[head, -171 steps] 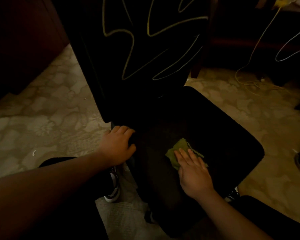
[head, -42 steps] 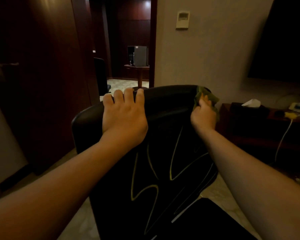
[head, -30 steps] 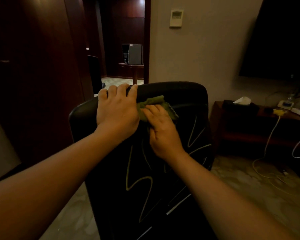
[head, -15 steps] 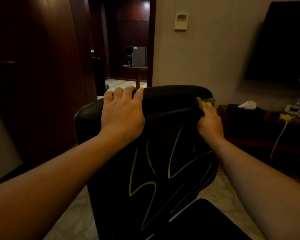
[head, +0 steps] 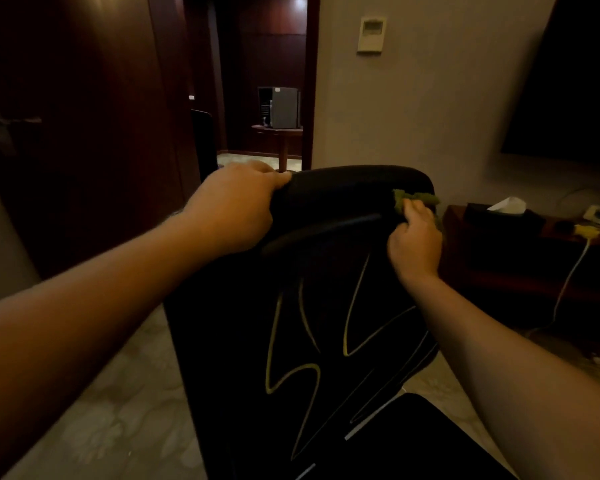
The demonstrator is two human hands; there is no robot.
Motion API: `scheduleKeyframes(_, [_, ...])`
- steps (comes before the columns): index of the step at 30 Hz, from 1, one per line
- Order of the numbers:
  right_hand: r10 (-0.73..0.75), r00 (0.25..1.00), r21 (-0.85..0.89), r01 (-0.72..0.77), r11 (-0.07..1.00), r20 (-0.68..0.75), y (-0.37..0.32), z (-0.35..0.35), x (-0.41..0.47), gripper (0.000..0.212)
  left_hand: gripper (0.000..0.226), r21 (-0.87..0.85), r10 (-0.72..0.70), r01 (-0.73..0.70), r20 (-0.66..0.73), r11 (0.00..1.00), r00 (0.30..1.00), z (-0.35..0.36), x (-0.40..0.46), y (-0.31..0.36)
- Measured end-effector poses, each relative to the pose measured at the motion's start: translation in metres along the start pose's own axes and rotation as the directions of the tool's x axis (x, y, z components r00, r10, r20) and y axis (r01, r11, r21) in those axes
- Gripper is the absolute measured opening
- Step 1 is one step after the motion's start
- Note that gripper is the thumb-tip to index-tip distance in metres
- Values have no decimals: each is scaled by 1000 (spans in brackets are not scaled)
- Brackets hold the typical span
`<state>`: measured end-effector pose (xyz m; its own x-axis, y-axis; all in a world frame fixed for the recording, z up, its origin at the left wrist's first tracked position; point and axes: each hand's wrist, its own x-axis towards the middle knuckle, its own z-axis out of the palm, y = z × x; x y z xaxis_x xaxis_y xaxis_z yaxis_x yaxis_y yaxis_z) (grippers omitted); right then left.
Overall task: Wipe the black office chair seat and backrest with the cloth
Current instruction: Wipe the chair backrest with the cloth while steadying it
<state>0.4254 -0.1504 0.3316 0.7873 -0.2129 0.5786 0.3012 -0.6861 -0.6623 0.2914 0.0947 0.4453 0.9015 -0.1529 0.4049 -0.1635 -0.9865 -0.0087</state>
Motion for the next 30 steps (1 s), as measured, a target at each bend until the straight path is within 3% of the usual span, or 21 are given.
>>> scheduleKeyframes(4, [-241,970,60,238,969,43,-49,12,-51,47,53,5,32,-31,-43,999,999,6,-3,0])
scheduleKeyframes(7, [-459,885,164,442,882,80,-90,17,-101,46,52,-9,11,-12,-21,1000,1000,2,-3,-1])
scheduleKeyframes(10, [-587,801,199,560,804,115,-119,25,-155,46,52,-38,-17,17,13,999,1000,-5,-2,-1])
scheduleKeyframes(12, [-698,706,217,667,713,121,-138,30,-189,45,56,-84,-20,24,55,996,998,-10,0,-3])
scheduleKeyframes(15, [-848,505,287,798,530,162,-154,36,-215,38,60,-139,-18,28,79,990,997,-10,3,-4])
scheduleKeyframes(17, [-864,469,279,818,503,181,-148,36,-205,40,61,-158,-27,36,58,987,998,-5,7,-3])
scheduleKeyframes(21, [-857,485,236,824,515,175,-116,32,-178,45,58,-179,-31,33,13,983,999,7,10,3])
scheduleKeyframes(22, [-827,529,219,799,561,189,-108,31,-168,48,57,-171,-30,29,-3,985,1000,10,9,4])
scheduleKeyframes(24, [-706,691,198,678,707,155,-86,28,-143,53,55,-135,-19,15,-33,991,999,15,9,3])
scheduleKeyframes(27, [-410,910,166,397,903,54,-46,21,-106,65,58,-55,20,-23,-56,998,998,21,11,3])
scheduleKeyframes(30, [-197,980,167,195,966,-6,-42,26,-109,66,60,69,49,-42,-102,997,994,30,13,5])
